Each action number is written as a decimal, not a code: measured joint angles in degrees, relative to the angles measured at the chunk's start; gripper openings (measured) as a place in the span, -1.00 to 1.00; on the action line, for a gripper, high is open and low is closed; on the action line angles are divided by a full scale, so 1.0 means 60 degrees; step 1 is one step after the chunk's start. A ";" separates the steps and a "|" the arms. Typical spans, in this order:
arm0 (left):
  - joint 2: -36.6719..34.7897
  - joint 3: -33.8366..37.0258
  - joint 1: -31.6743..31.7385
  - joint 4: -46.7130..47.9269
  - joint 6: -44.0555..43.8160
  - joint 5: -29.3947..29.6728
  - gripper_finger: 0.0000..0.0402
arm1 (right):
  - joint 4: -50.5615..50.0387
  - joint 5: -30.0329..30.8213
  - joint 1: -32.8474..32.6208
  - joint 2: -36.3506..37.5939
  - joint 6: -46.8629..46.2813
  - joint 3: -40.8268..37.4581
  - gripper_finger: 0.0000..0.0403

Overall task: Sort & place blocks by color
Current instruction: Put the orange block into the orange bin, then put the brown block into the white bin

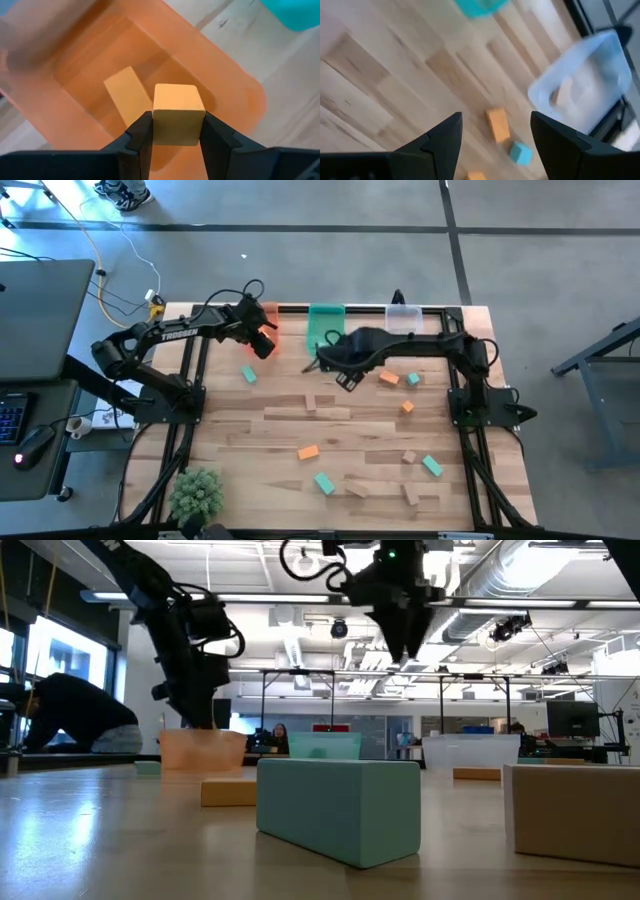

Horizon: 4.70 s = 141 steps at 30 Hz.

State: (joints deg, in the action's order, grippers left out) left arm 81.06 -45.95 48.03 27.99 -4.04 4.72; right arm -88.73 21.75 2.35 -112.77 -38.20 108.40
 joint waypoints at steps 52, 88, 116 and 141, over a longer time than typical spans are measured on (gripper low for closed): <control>-0.0091 -0.3438 -0.0150 0.2371 0.1141 -0.0670 0.00 | -0.0171 -0.1899 -0.6400 0.2556 -1.0392 -0.3577 0.10; -0.0091 -0.4069 -0.2246 0.2371 -0.1583 -0.0749 0.00 | 0.7367 -0.3459 -0.6608 0.5125 -0.7042 -1.0325 0.26; -0.0091 -0.4069 -0.2605 0.2367 -0.2062 -0.0669 -0.01 | 0.8827 -0.3823 -0.6604 0.5114 -0.6554 -1.1705 -0.49; -0.0086 -0.4069 -0.2605 0.2353 -0.0683 -0.0673 -0.01 | 0.9386 -0.2865 -0.2384 0.7581 -0.4266 -1.1577 -0.49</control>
State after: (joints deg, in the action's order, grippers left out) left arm 80.54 -70.37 32.40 42.11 -8.14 0.69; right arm -32.42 4.56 -11.96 -67.28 -63.80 38.94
